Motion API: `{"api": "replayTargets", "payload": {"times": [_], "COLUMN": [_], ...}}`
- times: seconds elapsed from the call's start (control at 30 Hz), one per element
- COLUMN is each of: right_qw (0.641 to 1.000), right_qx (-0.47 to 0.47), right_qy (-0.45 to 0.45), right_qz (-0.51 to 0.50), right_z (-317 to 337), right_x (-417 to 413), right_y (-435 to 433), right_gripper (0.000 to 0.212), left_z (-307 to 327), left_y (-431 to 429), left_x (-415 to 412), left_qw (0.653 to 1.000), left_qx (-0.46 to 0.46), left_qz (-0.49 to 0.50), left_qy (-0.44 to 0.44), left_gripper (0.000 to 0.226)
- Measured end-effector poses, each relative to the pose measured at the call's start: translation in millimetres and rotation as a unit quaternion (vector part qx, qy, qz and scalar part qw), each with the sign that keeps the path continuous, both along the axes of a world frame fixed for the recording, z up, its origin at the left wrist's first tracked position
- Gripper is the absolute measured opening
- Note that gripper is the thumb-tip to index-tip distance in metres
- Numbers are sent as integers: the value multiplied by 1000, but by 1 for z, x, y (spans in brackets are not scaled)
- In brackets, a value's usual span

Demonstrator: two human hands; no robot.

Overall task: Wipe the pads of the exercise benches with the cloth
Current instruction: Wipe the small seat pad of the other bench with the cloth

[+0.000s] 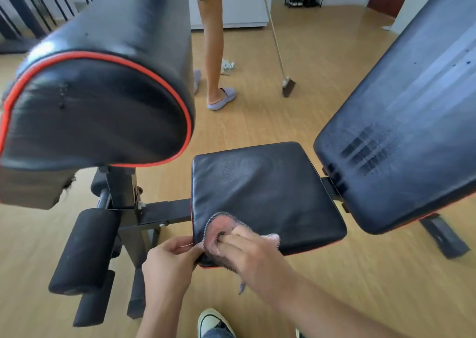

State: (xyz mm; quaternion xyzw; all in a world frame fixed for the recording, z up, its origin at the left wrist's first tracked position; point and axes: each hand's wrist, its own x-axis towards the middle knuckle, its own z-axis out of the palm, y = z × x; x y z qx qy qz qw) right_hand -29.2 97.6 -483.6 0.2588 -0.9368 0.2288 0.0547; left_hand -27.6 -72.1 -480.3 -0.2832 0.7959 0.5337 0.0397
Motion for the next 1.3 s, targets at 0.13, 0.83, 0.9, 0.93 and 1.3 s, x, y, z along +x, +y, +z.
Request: {"api": "replayTargets", "payload": {"times": [0.13, 0.83, 0.9, 0.93, 1.3], "right_qw": [980, 943, 915, 911, 979], "right_qx": [66, 151, 152, 139, 5], "right_qy": [30, -40, -70, -52, -148], "right_qz": [-183, -294, -368, -385, -142], "right_z": [14, 26, 38, 38, 26], "right_x": [-36, -21, -21, -20, 28], "right_y": [103, 133, 132, 120, -17], "right_gripper": [27, 27, 34, 34, 8], "left_z": [-3, -11, -9, -10, -7], "left_y": [1, -4, -2, -2, -3], "left_x": [0, -4, -5, -5, -8], "left_qw": [1000, 1000, 1000, 1000, 1000], "left_qx": [6, 23, 9, 6, -26], "left_qz": [9, 5, 5, 6, -4], "left_qy": [1, 5, 5, 4, -12], "left_gripper": [17, 14, 13, 12, 13]}}
